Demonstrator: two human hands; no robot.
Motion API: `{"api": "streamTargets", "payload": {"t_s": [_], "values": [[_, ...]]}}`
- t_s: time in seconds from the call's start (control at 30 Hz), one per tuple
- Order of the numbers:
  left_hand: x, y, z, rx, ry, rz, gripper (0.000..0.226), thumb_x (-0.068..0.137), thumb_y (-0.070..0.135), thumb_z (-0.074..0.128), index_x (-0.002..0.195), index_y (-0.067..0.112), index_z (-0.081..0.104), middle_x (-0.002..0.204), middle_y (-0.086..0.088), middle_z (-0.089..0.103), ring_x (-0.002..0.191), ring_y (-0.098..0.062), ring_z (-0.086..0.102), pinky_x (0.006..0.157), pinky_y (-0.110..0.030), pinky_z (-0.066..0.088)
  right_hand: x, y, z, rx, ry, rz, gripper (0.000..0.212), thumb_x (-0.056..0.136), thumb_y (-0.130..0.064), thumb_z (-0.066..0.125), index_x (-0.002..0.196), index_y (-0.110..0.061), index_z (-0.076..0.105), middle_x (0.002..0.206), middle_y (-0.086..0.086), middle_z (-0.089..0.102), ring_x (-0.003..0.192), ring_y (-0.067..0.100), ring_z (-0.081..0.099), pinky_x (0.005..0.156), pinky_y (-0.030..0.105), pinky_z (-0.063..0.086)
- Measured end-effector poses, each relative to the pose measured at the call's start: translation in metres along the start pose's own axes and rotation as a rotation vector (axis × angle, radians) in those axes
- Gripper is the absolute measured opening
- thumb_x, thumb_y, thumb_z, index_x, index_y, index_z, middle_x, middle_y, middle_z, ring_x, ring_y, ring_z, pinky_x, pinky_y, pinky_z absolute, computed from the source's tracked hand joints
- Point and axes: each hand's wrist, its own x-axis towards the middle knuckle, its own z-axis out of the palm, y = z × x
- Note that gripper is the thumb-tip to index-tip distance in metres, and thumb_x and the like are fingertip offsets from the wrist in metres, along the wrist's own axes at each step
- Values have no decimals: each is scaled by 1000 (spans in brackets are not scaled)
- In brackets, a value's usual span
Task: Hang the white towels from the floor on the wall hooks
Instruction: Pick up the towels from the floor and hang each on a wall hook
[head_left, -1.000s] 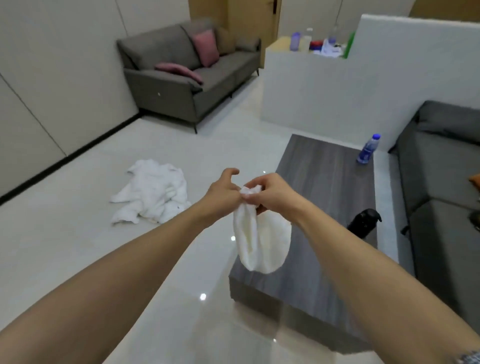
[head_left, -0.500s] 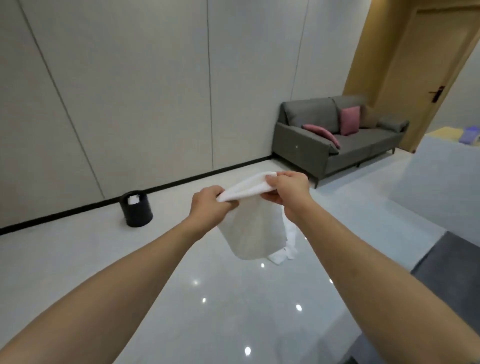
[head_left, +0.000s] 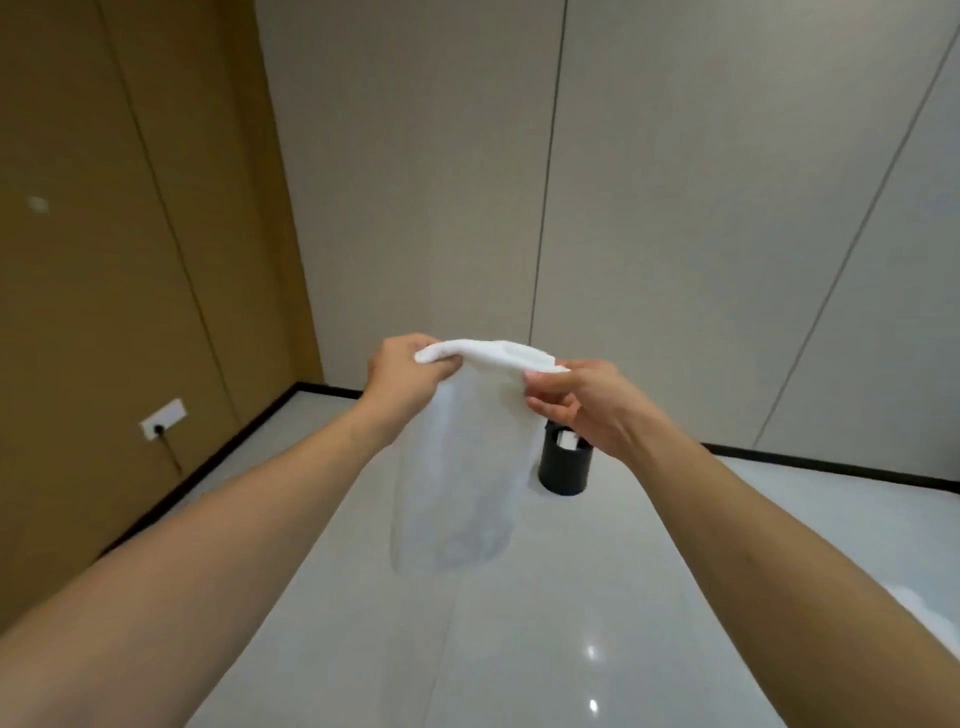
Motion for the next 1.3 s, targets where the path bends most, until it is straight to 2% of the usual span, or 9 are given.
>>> {"api": "streamTargets", "payload": {"t_s": [0.1,0.2,0.47,0.53,0.63,0.73,0.87,0.93,1.3], "values": [[59,-13,-53,82,68,-36,9,83,21,76,81,13,72,78,-10,67,70,-19,57,61,-30,42,74,-1,50,-133,-52,-34,26,77,12,73,101,4,66,88,13,67,73,20,69,67,27,58],[108,-21,-99,184,145,-62,8,85,20,74,86,13,74,93,-16,72,84,-29,68,74,-43,55,146,-12,102,-294,-104,-32,14,85,-8,74,96,-5,66,74,5,62,54,13,56,51,24,51],[188,-54,-211,321,407,-131,11,87,22,71,77,26,73,83,3,71,82,-19,67,70,-35,54,299,-23,246,-602,-406,-207,13,83,-13,74,88,-12,62,94,8,70,88,24,68,86,46,58],[201,-65,-240,363,473,-160,13,86,22,71,74,27,72,80,4,71,82,-18,67,69,-34,53,325,-17,286,-779,-491,-245,27,78,-21,78,101,-15,65,102,4,69,89,20,67,73,35,58],[227,-84,-283,421,544,-185,17,84,21,71,69,30,69,77,8,70,82,-16,67,69,-30,52,353,-8,355,-1056,-599,-451,64,73,-35,81,131,-22,57,125,-4,60,109,17,59,78,25,46],[249,-94,-316,476,556,-162,19,83,19,73,73,34,66,81,11,69,83,-12,66,63,-24,48,364,-4,416,-1028,-736,-566,63,73,-46,79,130,-31,56,121,-11,60,103,13,60,74,24,45],[289,-116,-372,491,586,-127,22,80,19,76,92,33,63,98,9,65,88,-11,61,59,-19,40,395,6,502,-934,-863,-538,24,79,-48,71,91,-28,65,85,-7,65,77,13,62,62,27,46],[310,-124,-406,485,601,-113,29,79,20,78,101,29,60,101,6,63,89,-12,59,59,-19,39,412,5,543,-913,-855,-567,23,85,-44,67,84,-21,67,75,-3,62,68,15,58,59,30,42],[405,-157,-610,622,609,-117,32,81,27,79,108,23,63,87,18,58,77,0,56,55,-8,38,494,-13,760,-884,-818,-841,20,93,-30,62,79,-17,68,71,-1,62,67,15,57,55,26,40]]}}
